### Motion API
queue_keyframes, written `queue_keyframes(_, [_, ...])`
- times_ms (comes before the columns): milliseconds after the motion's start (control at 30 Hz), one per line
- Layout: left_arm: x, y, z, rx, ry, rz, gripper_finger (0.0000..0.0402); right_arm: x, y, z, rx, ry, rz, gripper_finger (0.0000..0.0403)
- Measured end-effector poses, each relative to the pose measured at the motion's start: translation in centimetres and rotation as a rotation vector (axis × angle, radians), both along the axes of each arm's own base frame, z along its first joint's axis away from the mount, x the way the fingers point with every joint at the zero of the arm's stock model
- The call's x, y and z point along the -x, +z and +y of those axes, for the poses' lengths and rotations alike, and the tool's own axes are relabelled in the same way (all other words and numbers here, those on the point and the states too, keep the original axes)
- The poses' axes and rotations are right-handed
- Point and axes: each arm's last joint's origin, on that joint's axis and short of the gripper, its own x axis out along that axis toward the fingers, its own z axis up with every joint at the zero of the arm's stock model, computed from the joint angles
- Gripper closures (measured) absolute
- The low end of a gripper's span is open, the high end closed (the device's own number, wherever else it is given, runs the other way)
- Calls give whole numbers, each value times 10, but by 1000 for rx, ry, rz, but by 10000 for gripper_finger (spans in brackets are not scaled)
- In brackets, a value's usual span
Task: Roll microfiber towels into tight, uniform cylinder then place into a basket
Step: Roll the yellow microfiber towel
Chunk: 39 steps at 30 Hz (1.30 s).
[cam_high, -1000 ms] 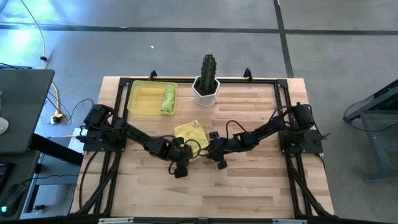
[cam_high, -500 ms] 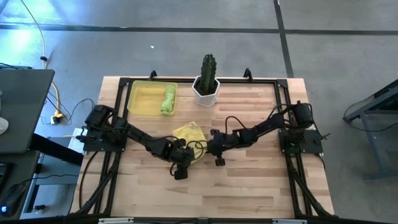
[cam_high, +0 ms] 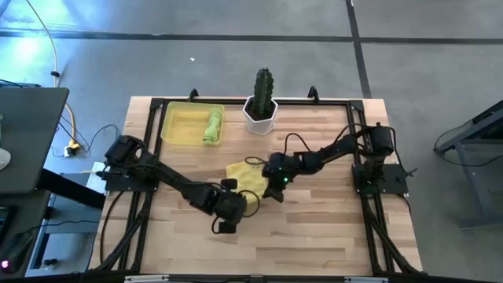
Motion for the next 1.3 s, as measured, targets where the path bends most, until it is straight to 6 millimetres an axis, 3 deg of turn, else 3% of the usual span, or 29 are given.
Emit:
queue_keyframes(233, [-2,0,-6,-101,28,-61,273,1,0,-13,-123,-130,98,399])
queue_keyframes(467, [-7,-31,4,-156,67,37,273,2,-2,-18,-114,-170,123,399])
queue_keyframes(733, [-11,-46,12,-59,152,82,273,1,-4,-18,88,-121,33,393])
queue_keyframes(900, [-11,-47,12,-49,158,88,273,-1,1,-19,224,18,-110,339])
queue_keyframes(1100, [-10,-47,12,-37,175,90,273,4,32,-32,394,100,-252,265])
queue_keyframes(1300, [-10,-47,12,-32,181,96,273,18,71,-33,545,226,-378,246])
